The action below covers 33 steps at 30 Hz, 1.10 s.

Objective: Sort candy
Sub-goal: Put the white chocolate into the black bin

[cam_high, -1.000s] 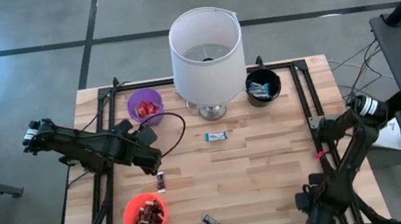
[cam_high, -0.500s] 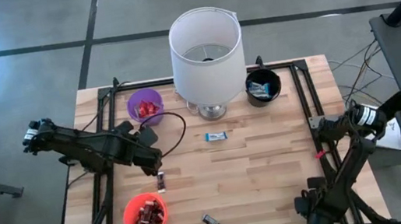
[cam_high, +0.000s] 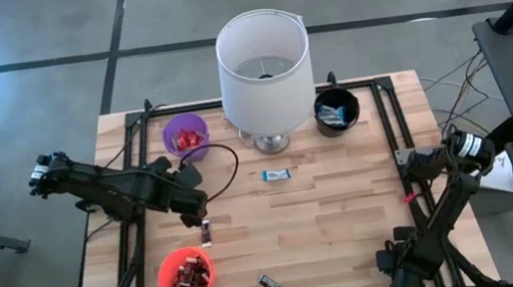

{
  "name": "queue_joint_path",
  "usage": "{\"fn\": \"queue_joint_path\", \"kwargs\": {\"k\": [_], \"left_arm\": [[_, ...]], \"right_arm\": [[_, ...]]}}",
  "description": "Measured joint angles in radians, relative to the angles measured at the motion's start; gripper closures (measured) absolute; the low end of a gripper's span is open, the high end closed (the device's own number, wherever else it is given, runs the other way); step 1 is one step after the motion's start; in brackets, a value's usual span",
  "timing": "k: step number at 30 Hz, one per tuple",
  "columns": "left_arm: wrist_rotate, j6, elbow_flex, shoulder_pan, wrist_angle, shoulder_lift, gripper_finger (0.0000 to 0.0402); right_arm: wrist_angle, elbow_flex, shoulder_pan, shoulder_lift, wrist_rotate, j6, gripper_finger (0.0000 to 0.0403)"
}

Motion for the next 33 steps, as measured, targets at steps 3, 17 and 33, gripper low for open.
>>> {"fn": "queue_joint_path", "kwargs": {"k": [3, 17, 33], "left_arm": [[0.000, 0.000, 0.000, 0.000, 0.001, 0.000, 0.0304], [0.000, 0.001, 0.000, 0.000, -0.006, 0.000, 0.0304], [0.010, 0.031, 0.000, 0.001, -0.120, -0.006, 0.0304]], "right_arm": [[0.002, 0.000, 0.000, 0.000, 0.000, -0.010, 0.0244], [0.021, -0.002, -0.002, -0.001, -0.011, 0.045, 0.0346], [0.013, -0.006, -0.003, -0.178, 0.130, 0.368, 0.0350]]}}
